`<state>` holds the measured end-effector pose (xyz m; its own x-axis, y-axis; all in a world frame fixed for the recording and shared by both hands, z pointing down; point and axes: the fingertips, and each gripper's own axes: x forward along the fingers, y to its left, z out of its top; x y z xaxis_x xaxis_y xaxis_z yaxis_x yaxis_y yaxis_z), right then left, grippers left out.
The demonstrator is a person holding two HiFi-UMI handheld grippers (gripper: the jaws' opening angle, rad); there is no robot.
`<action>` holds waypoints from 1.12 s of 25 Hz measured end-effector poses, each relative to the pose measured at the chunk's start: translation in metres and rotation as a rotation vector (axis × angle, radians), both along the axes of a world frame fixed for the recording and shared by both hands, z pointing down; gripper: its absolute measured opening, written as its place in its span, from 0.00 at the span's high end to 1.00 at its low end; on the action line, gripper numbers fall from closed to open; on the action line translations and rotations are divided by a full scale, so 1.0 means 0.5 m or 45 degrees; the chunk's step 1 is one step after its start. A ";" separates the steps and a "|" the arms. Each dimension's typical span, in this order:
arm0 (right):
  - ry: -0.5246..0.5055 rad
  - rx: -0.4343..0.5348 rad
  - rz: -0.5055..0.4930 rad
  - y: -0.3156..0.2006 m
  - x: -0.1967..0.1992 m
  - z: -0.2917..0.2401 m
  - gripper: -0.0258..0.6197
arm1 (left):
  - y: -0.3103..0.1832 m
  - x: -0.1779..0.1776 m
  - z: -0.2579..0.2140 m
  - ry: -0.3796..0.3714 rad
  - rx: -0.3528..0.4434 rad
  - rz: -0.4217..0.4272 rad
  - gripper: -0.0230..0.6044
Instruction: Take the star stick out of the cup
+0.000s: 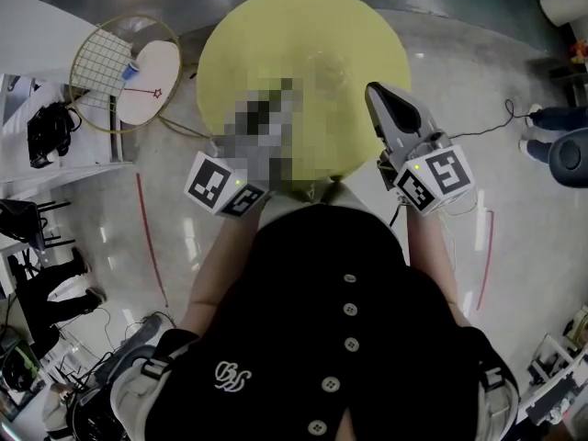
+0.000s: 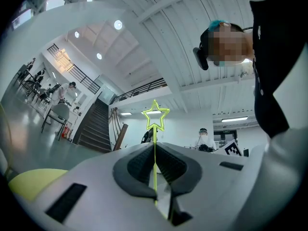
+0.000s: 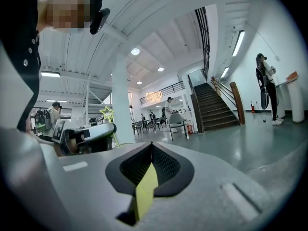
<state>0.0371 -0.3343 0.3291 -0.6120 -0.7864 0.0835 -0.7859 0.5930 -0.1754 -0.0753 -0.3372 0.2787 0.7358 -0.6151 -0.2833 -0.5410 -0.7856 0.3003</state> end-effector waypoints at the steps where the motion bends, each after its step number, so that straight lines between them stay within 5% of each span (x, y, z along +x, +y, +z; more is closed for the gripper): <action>1: 0.002 -0.004 -0.005 0.000 -0.001 0.001 0.96 | -0.001 -0.002 0.003 -0.006 -0.003 -0.005 0.94; 28: 0.034 -0.031 -0.077 0.022 -0.053 0.018 0.96 | -0.001 -0.020 0.007 0.009 -0.013 -0.056 0.94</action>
<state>0.0107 -0.3232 0.3378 -0.6555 -0.7457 0.1193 -0.7535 0.6352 -0.1697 -0.0855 -0.3376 0.2823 0.7058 -0.6500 -0.2818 -0.5731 -0.7577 0.3123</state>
